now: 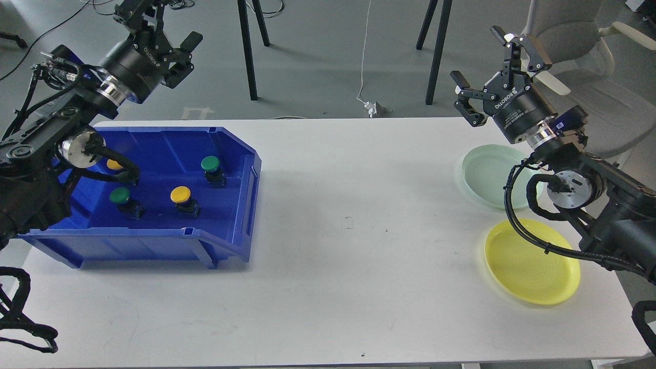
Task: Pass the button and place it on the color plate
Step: 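Lower the left gripper into the blue bin toward a yellow button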
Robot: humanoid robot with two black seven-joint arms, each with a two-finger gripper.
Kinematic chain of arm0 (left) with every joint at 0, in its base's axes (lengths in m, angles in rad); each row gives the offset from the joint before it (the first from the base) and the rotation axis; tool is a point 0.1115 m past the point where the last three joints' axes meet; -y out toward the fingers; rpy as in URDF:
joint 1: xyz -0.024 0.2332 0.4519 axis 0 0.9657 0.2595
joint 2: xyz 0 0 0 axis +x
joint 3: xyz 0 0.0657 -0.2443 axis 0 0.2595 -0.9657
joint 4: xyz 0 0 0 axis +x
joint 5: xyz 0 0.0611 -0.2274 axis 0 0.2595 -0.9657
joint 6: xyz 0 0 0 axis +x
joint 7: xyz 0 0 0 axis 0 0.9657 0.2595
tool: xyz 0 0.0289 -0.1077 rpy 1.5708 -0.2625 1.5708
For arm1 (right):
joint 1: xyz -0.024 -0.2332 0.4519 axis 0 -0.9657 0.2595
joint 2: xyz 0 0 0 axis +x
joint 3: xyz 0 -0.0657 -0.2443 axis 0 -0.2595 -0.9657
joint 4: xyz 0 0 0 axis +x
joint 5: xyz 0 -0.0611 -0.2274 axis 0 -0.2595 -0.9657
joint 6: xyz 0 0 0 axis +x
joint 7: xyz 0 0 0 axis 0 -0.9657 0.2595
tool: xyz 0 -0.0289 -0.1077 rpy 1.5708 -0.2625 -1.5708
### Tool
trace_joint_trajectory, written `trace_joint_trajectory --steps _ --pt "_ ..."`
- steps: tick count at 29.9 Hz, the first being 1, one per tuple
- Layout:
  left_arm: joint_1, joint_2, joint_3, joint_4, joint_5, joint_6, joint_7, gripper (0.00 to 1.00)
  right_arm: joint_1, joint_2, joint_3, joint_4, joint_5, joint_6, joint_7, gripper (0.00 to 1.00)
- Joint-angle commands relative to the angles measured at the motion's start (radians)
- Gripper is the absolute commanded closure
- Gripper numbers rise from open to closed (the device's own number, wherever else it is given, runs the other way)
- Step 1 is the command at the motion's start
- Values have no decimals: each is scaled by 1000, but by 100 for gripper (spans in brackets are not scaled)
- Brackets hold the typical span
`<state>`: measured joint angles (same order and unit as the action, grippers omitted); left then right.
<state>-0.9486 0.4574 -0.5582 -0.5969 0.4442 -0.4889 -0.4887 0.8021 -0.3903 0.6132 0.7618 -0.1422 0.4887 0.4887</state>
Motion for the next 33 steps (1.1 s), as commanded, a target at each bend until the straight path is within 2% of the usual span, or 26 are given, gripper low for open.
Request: trace_joint_trajectory --steps 1,6,12,14,16,21,24,27,30,33 --pt "-5 3 -9 0 -8 0 0 0 -7 1 -1 1 42 0 0 1" --pt "10 -5 -57 17 -157 0 0 0 -4 -1 0 -1 64 0 0 1" --pt "36 -132 -101 16 -254 0 0 0 -6 -7 8 1 66 0 0 1" --pt "39 -144 -137 -41 -254 0 0 0 -9 -7 13 4 66 0 0 1" --pt "51 -131 -158 -150 -254 0 0 0 -8 -1 14 1 66 0 0 1" --pt "76 62 -89 -540 -199 0 0 0 -9 1 14 -1 64 0 0 1" --pt "77 193 -23 -690 -115 0 0 0 -21 1 13 -2 64 0 0 1" --pt "77 297 43 -733 32 0 0 0 -41 1 13 -4 64 0 0 1" --pt "76 412 104 -733 183 99 0 0 -44 -1 11 -9 64 0 0 1" --pt "76 547 141 -728 406 115 0 0 -50 1 11 -42 64 0 0 1"
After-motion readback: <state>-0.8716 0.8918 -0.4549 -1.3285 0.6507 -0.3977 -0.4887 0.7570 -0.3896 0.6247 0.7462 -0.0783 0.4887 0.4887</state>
